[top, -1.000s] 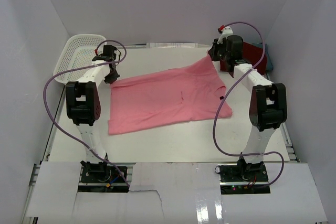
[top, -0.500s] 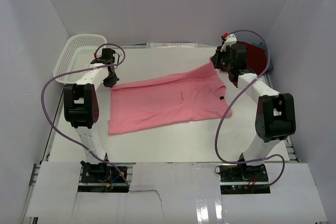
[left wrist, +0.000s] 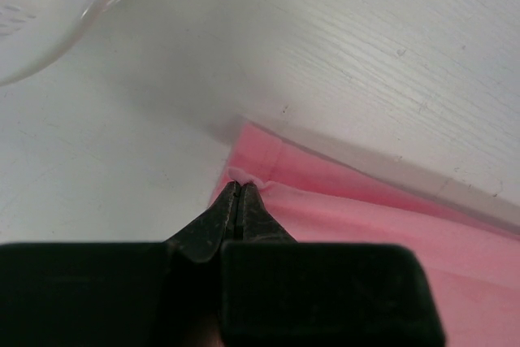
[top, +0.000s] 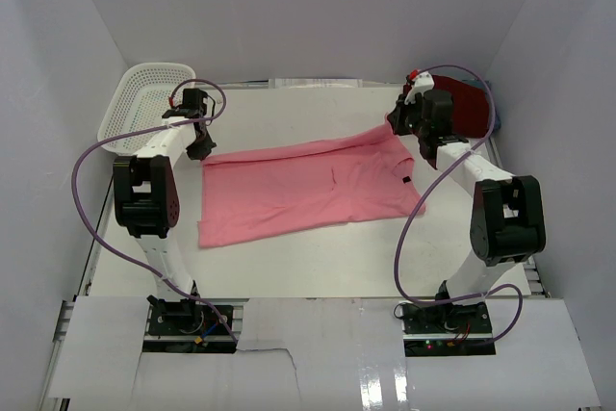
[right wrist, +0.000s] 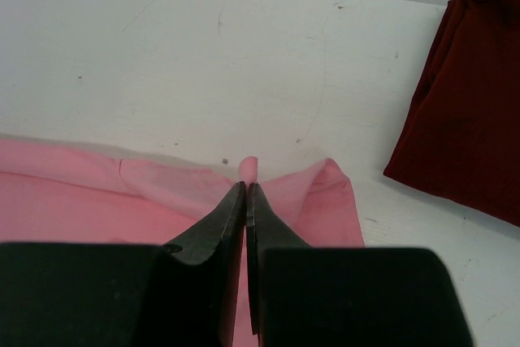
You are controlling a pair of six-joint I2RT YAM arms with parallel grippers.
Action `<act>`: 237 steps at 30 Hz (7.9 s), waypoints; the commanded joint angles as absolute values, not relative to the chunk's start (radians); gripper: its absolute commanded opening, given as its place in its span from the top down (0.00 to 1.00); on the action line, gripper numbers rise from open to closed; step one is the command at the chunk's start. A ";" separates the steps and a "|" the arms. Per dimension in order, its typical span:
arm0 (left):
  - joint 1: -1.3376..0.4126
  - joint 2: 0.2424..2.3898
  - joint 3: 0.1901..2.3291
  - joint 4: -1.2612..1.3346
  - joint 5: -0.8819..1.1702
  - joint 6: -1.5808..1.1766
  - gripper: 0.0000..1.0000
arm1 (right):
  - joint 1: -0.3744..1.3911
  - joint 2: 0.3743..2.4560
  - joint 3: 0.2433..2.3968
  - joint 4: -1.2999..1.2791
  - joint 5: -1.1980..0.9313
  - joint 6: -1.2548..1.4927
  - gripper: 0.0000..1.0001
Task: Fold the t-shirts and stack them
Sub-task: Fold the other side of the tshirt into a rectangle
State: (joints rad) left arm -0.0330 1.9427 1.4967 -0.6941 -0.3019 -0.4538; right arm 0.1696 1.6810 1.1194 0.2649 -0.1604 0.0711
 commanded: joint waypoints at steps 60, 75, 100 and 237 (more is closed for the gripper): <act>-0.020 1.611 1.230 -0.664 -0.259 -0.459 1.00 | 0.193 1.302 0.812 0.172 0.035 0.115 0.92; -0.021 1.546 1.115 -0.655 -0.239 -0.439 1.00 | 0.245 1.227 0.715 0.072 0.115 0.103 0.92; -0.041 1.539 1.000 -0.710 -0.179 -0.413 0.15 | 0.273 1.246 0.669 -0.109 0.209 0.155 0.51; -0.098 1.755 1.322 -0.692 -0.098 -0.414 0.05 | 0.500 1.476 0.775 -0.103 -0.454 0.425 0.65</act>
State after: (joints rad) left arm -0.0940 1.7638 1.3182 -0.7071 -0.1104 -0.4191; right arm 0.4866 1.4834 0.7933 -0.1448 -0.3939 0.3481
